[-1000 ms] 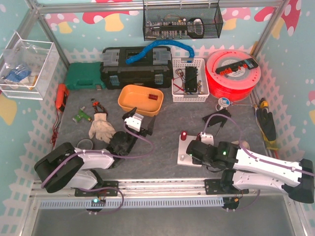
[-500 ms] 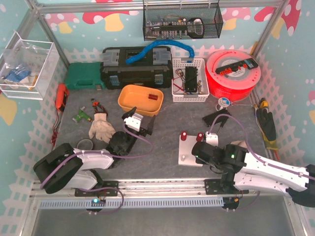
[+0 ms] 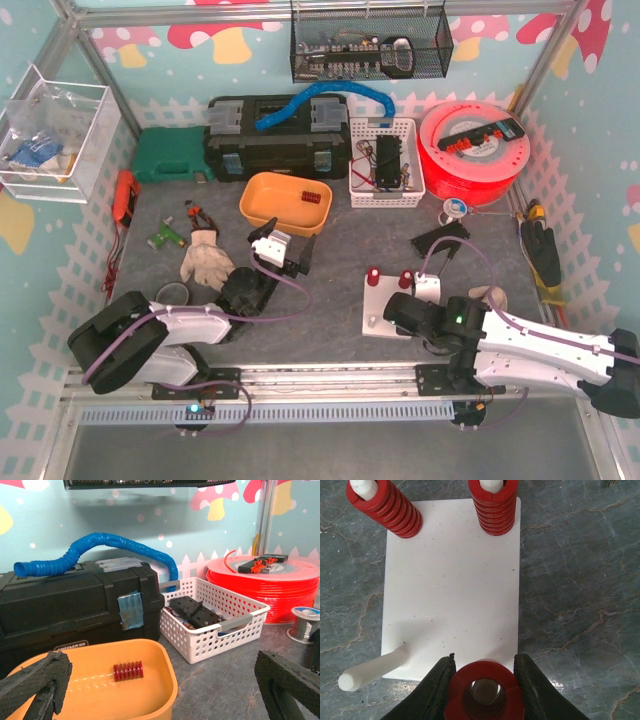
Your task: Install the large spring
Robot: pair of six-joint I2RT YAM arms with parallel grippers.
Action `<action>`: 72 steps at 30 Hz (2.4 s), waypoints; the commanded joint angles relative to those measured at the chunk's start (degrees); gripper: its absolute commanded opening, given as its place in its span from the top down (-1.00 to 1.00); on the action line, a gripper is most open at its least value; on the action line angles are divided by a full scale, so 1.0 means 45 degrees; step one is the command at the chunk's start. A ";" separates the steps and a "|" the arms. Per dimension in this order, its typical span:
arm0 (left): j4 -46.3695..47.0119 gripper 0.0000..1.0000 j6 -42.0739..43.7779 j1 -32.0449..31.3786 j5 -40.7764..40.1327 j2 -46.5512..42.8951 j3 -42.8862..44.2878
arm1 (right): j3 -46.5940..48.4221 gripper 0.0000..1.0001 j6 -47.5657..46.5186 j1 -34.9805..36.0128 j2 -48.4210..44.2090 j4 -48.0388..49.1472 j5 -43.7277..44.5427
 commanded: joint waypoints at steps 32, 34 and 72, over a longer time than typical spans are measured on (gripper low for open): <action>-0.0106 -0.98 -0.0462 0.0073 -0.0747 0.0024 0.0079 | 0.1130 -0.53 -0.1261 0.0053 0.0434 0.1449 0.1075; -0.0574 -0.98 -0.0710 0.0083 -0.0980 0.0030 0.0302 | 0.1721 -0.77 -0.1494 0.0030 0.0467 0.1170 0.1711; -1.4356 0.20 -1.9492 0.4810 0.4923 0.7694 1.2148 | 0.0331 -0.97 -1.1862 -0.7200 0.2206 1.3186 -0.0075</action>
